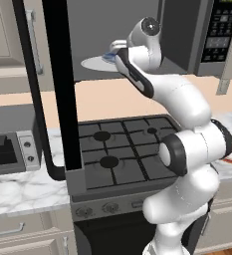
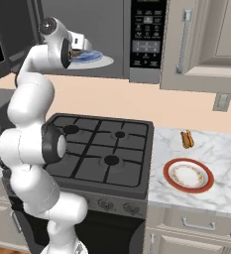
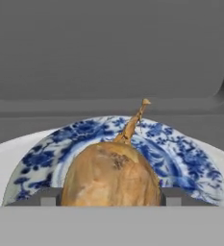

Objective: Pick the onion from the microwave and place it on plate located on the counter.

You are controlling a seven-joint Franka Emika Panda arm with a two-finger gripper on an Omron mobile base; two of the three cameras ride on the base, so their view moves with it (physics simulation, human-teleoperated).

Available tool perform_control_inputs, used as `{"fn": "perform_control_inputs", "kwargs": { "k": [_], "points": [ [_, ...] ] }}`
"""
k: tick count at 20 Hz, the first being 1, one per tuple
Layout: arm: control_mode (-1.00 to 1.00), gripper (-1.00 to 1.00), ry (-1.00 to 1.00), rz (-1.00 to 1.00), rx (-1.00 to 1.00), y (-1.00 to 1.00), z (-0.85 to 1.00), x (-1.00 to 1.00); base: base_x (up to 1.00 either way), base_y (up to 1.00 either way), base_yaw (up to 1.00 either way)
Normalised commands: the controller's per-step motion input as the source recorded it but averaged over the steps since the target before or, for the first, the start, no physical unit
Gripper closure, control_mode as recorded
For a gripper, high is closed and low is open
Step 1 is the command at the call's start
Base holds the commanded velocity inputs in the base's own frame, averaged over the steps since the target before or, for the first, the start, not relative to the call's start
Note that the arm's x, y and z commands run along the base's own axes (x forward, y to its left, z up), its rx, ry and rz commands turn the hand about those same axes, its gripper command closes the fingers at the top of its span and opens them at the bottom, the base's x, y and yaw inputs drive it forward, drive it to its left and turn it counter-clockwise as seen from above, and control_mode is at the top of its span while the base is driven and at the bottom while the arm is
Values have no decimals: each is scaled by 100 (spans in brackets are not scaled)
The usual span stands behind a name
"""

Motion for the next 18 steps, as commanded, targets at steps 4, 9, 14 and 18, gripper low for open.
{"fn": "perform_control_inputs", "kwargs": {
  "k": [4, 9, 14, 18],
  "points": [
    [-100, 100, -15, 0, 0, -8, 36, -100, 0, 0, 0],
    [-100, 100, -1, 0, -1, -28, 26, -100, 0, 0, 0],
    [-100, 100, 2, 2, 0, -54, 3, -100, 0, 0, 0],
    [-100, 100, 13, 3, 0, -53, 0, -100, 0, 0, 0]
  ]
}}
